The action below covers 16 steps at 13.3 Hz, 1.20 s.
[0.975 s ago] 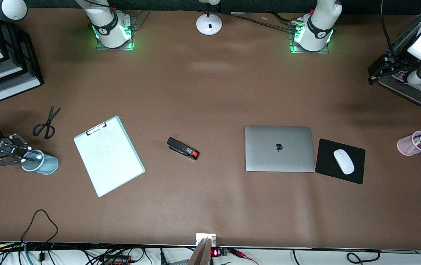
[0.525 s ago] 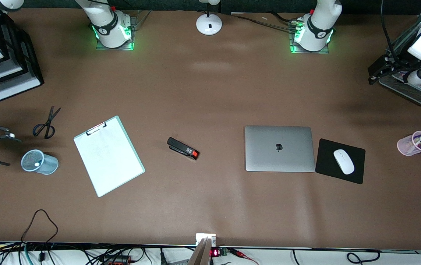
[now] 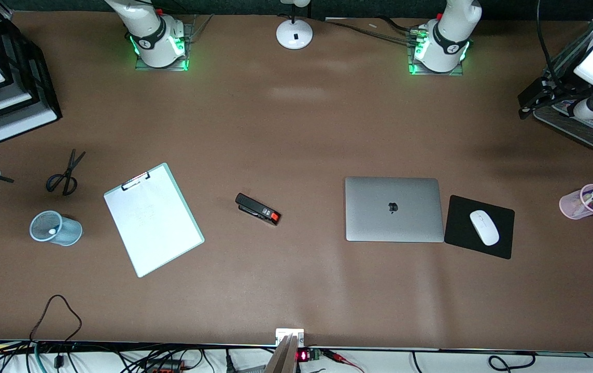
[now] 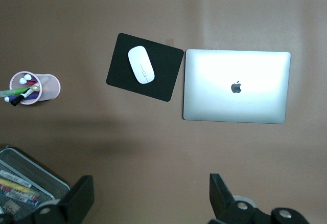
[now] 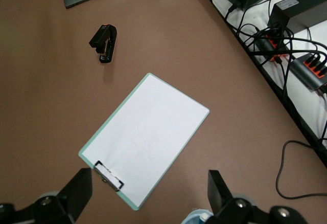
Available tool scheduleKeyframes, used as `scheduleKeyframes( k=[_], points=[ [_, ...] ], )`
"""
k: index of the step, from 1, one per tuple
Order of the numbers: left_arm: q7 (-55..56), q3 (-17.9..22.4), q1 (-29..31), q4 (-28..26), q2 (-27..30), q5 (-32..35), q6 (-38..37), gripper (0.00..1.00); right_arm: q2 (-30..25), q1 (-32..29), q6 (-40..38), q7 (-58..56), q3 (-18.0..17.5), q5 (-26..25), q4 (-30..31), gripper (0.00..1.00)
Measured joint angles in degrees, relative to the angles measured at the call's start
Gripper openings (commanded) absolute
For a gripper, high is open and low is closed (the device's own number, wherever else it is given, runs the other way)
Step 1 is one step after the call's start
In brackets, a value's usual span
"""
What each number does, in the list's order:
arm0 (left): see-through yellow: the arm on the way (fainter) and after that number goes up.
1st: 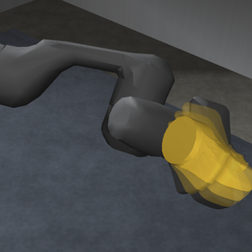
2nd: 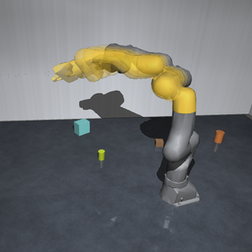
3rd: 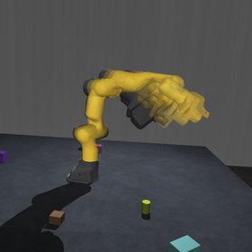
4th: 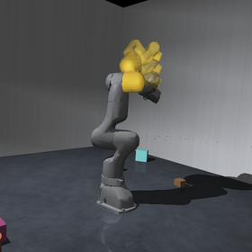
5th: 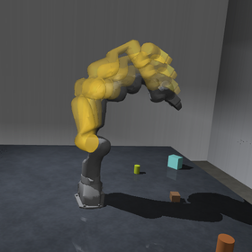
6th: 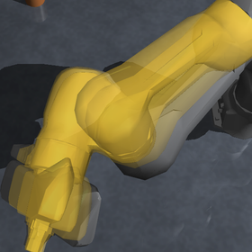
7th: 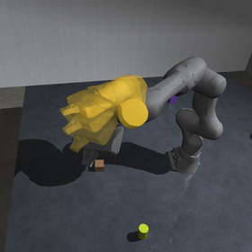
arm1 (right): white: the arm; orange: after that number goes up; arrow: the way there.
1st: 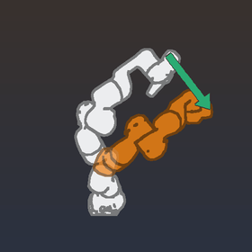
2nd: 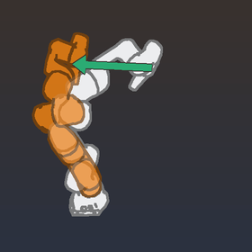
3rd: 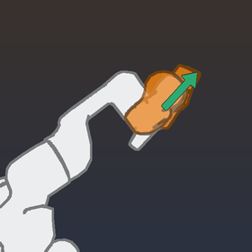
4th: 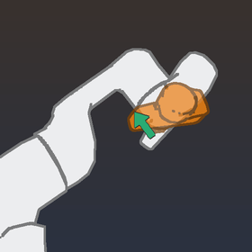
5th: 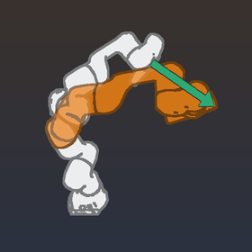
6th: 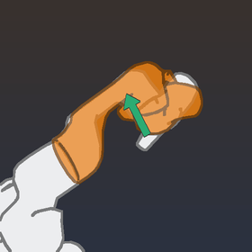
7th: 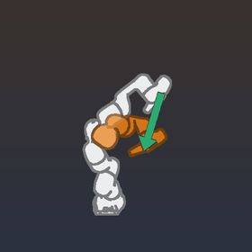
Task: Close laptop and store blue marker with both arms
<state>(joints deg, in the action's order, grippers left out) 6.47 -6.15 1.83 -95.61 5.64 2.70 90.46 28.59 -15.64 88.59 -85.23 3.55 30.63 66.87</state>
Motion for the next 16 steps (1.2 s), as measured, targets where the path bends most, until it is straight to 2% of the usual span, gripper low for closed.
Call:
scheduleKeyframes(
  k=[2,7,13,16],
  points=[
    [-0.15,0.00,0.00,0.00,0.00,0.00,0.00,1.00,-0.19,3.35,-1.86,8.19,-0.01,-3.68,-2.61,1.00],
    [-0.21,0.00,0.00,-0.05,0.00,0.00,0.00,1.00,-0.20,12.55,-1.97,27.23,0.01,-14.67,-3.97,1.00],
    [-0.23,0.00,0.00,-0.17,0.00,0.00,-0.09,1.00,-0.26,15.78,-7.24,57.42,0.13,-18.95,-4.47,1.00],
    [-0.23,0.00,0.00,-0.21,0.00,0.00,-0.19,1.00,-0.80,15.81,-10.77,67.01,0.33,-22.16,-4.72,1.00]
  ],
)
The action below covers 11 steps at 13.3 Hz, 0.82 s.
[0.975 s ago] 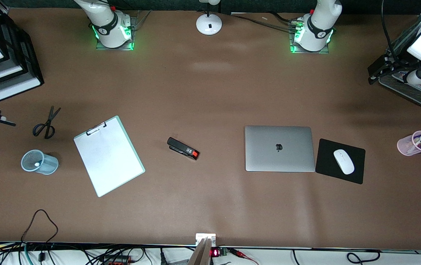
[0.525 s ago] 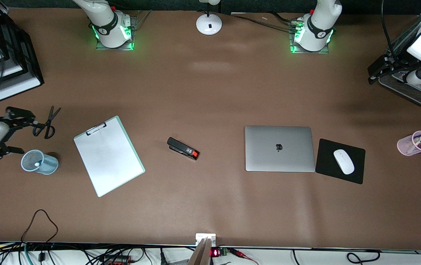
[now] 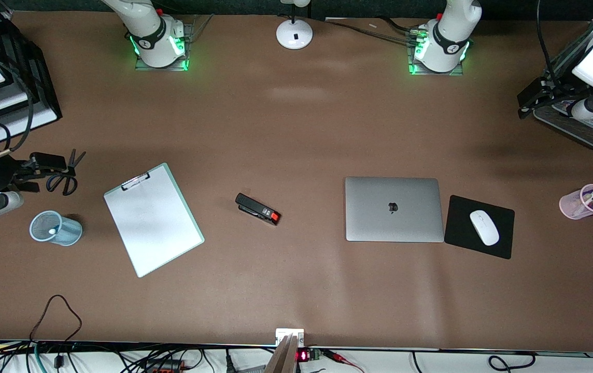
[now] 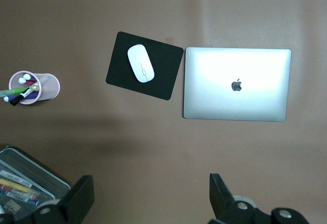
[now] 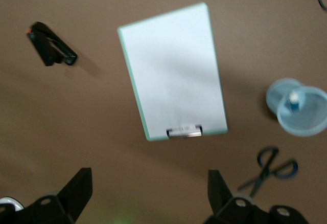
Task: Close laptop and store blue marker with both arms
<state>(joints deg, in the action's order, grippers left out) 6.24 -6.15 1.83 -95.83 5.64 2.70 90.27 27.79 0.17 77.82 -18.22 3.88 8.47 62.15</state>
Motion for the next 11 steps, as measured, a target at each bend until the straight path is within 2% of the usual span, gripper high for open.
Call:
scheduleKeyframes(
  k=[4,11],
  points=[
    [0.00,0.00,0.00,-0.22,-0.02,0.00,-0.21,1.00,-4.36,2.35,-2.23,12.16,-0.08,-4.86,1.09,1.00],
    [-0.01,-0.04,0.00,-0.33,-0.03,0.00,-0.24,1.00,-15.78,2.56,1.08,15.36,0.77,-8.52,14.27,1.00]
  ],
)
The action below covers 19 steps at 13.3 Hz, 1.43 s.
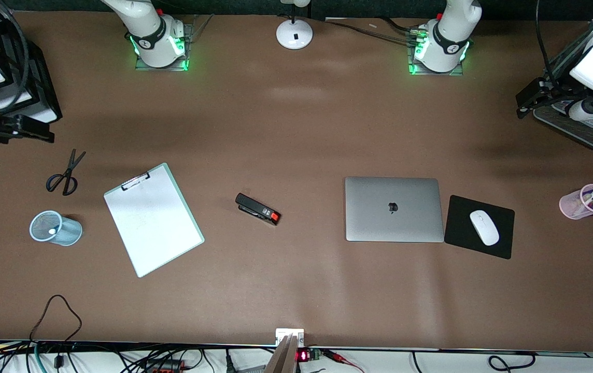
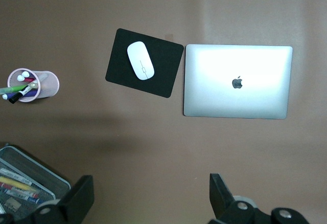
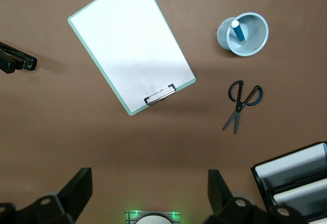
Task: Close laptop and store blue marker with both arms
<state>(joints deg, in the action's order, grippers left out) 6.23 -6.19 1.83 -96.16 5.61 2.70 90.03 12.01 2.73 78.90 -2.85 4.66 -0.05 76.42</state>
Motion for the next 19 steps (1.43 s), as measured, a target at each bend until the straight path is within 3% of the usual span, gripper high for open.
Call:
scheduleKeyframes(
  k=[3,9,16,19],
  points=[
    [0.00,-0.01,0.00,0.00,0.00,0.00,0.00,1.00,-2.46,-0.44,0.47,0.03,0.97,-0.41,2.26,1.00],
    [0.00,-0.01,0.00,0.00,0.00,0.00,0.00,1.00,-10.59,-1.48,5.02,0.38,1.14,-0.45,12.60,1.00],
    [-1.13,0.05,0.17,0.00,0.05,-0.06,0.01,1.00,-12.52,-1.46,5.75,0.61,0.62,-0.45,13.93,1.00],
    [-5.04,0.15,2.72,0.00,0.18,-3.72,0.03,1.00,-12.39,-1.42,5.97,0.65,0.54,-0.45,13.93,1.00]
  ],
)
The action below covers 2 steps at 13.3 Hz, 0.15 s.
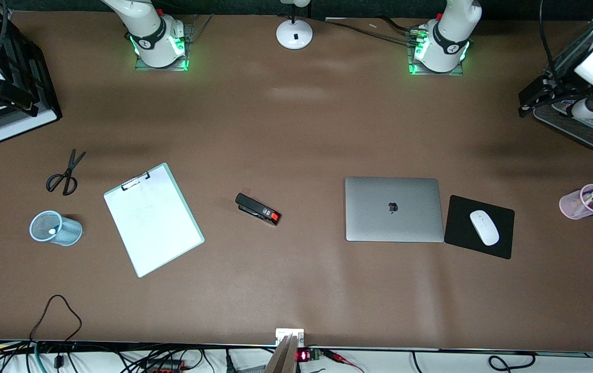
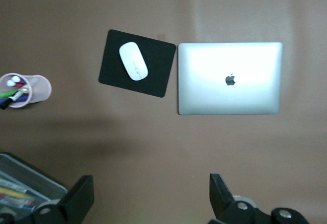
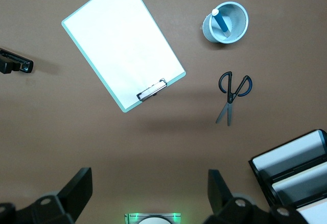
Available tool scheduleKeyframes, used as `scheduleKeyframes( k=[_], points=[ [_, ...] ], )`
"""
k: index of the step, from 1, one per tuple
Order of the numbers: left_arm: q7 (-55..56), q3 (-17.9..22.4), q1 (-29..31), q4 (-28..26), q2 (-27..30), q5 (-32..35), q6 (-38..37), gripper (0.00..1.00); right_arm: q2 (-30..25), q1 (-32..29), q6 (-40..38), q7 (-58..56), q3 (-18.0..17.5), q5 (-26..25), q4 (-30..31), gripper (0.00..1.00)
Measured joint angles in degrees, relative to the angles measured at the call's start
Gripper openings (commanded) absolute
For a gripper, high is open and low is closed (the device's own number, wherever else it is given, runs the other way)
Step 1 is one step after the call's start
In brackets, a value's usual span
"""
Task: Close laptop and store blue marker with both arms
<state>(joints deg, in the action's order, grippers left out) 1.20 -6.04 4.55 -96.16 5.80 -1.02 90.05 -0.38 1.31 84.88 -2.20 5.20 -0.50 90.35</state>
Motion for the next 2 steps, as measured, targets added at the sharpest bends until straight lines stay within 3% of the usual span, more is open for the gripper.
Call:
scheduleKeyframes(
  k=[2],
  points=[
    [-1.09,-0.01,0.96,0.00,0.15,-0.72,0.05,1.00,0.00,-0.04,0.19,0.04,0.04,0.00,0.00,1.00]
  ],
)
